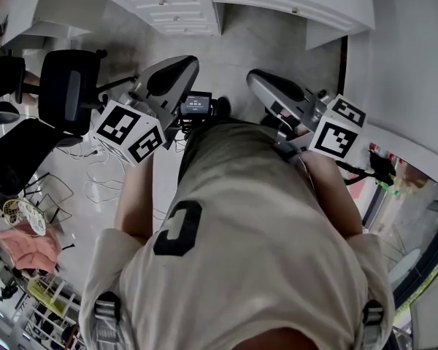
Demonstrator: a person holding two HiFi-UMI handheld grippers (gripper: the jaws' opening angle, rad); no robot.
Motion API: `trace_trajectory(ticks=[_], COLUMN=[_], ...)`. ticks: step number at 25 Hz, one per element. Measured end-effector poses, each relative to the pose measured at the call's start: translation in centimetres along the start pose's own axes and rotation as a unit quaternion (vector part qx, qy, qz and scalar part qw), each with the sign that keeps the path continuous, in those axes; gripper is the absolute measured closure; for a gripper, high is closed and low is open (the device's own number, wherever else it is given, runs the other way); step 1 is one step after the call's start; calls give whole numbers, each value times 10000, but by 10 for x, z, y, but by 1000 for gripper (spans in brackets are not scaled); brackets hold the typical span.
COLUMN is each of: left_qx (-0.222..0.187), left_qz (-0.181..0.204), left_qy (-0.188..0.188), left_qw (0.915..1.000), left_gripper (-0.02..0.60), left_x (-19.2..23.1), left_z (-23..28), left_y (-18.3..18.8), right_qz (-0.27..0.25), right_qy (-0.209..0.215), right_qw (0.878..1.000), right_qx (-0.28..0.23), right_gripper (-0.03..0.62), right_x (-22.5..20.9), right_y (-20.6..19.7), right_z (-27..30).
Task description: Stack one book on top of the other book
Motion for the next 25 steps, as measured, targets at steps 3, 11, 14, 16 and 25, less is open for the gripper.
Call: trace_trajectory(ticks=[3, 11, 14, 16, 25], left_qx=[-26, -29, -51, -53, -126], left_qz=[-16, -28, -10, -10, -7], left_qy=[47, 105, 97, 91, 136], left_qw=[10000, 9999, 9999, 9999, 9998], left_gripper=[577, 577, 577, 577, 577], left_x=[1, 2, 3, 7, 25], left_z=[0, 0, 0, 0, -7], left_y=[1, 1, 3, 4, 9], right_qz=[-29, -118, -83, -77, -102], right_qy=[35, -57, -96, -110, -79], right_qw=[10000, 9999, 9999, 9999, 9998], right_qx=[56, -14, -29, -19, 117], right_gripper=[583, 585, 585, 585, 585], right_x=[-1, -5, -7, -8, -14], right_y=[2, 8, 8, 9, 14], right_z=[3, 1, 1, 4, 29])
Point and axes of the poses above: the fingertips, and each gripper's own axes: z forward along the fingers, x to its left, y out of its top, the point moved 9 cm from there along -z, backward along the fingers, and after that the axes turned 12 degrees about y, right-handed, at the moved point
